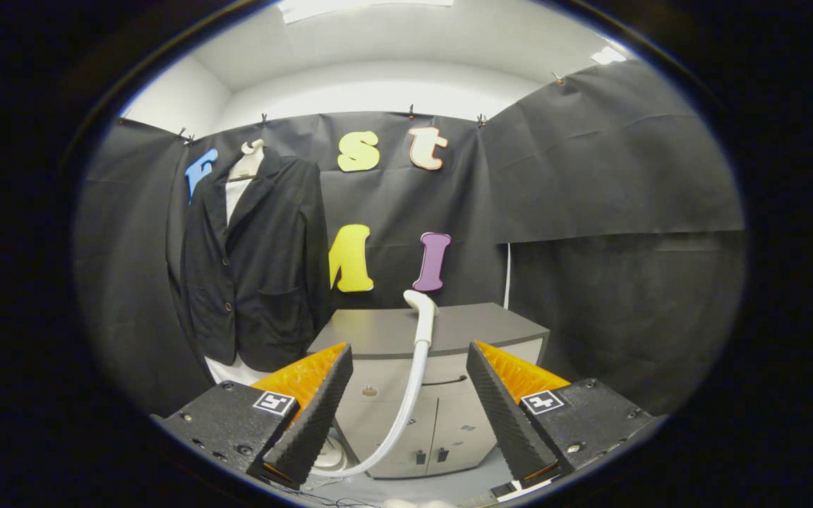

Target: Iron the clothes twice with a garment steamer, once on the left side and once on the right side.

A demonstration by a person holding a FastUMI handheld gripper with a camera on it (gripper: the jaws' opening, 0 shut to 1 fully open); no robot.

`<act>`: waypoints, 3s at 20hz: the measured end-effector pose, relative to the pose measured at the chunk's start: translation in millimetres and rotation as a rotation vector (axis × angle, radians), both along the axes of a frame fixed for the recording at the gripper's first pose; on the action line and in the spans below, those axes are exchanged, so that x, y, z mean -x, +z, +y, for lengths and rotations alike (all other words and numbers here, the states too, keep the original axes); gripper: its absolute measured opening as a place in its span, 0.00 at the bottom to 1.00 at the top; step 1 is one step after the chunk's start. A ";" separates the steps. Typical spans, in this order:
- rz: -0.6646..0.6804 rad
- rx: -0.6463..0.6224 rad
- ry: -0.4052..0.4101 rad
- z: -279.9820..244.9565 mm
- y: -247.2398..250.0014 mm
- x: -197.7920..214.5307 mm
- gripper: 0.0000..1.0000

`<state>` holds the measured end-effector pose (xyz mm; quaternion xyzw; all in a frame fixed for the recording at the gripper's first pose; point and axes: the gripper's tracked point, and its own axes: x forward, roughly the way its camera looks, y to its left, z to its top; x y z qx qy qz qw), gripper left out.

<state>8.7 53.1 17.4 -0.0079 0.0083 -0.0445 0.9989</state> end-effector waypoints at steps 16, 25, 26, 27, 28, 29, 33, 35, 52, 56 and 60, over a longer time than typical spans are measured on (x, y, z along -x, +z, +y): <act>0.037 0.002 0.028 -37.7 58.6 -196.4 1.00; 0.246 0.048 0.106 -47.2 -6.8 -316.3 1.00; 0.273 0.045 0.112 -49.1 -16.1 -325.1 1.00; 0.300 0.039 0.117 -50.3 -26.3 -331.7 1.00; 0.324 0.032 0.122 -51.9 -34.5 -338.0 1.00; 0.354 0.032 0.125 -55.0 -44.8 -343.3 1.00; 0.458 0.035 0.141 -64.3 -77.9 -353.5 0.96; 0.505 0.028 0.162 -65.4 -91.2 -355.4 0.91; 0.512 -0.070 0.200 -56.2 -98.1 -353.6 0.47; 0.471 -0.088 0.162 -50.1 -87.9 -337.8 0.40; 0.406 -0.137 0.105 -48.2 -62.7 -296.5 0.38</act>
